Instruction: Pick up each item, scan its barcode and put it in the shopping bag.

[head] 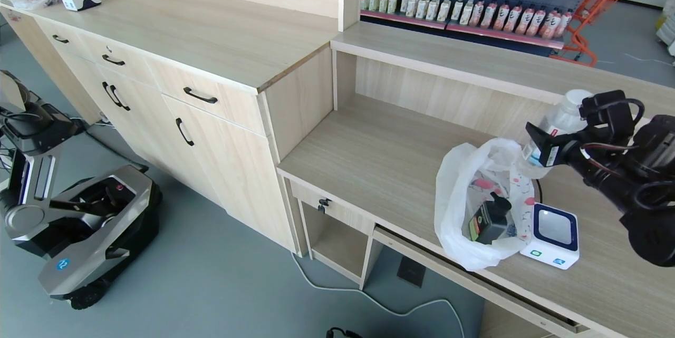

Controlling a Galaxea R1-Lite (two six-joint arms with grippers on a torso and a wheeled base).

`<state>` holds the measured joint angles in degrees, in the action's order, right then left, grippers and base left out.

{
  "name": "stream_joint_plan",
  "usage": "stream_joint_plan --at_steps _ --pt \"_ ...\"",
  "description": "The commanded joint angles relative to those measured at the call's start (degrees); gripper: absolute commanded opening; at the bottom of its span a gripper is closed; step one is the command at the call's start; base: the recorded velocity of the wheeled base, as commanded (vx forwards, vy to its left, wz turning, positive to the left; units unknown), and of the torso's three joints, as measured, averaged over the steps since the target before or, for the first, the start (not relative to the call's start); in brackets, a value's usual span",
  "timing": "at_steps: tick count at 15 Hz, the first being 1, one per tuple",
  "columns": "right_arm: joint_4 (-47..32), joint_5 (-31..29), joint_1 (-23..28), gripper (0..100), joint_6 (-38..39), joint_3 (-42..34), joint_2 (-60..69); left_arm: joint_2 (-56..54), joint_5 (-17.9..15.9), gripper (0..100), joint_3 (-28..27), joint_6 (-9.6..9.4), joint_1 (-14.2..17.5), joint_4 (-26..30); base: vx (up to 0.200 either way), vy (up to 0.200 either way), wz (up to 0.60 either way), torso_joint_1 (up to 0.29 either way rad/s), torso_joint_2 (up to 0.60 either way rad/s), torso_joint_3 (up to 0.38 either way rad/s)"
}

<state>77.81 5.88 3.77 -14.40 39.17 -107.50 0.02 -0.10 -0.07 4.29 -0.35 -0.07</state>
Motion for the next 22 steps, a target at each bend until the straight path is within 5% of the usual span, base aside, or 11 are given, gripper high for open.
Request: stream_joint_plan --at_steps 1,22 --pt "1.46 0.19 0.01 0 3.23 1.26 -9.40 -0.02 0.01 100 0.07 0.02 0.00 -0.01 0.000 0.000 0.00 0.000 0.00 0.000" --pt "9.37 3.70 1.59 0 7.63 8.20 -26.10 -0.02 0.01 100 -0.01 0.02 0.00 -0.01 0.000 0.000 0.00 0.000 0.00 0.000"
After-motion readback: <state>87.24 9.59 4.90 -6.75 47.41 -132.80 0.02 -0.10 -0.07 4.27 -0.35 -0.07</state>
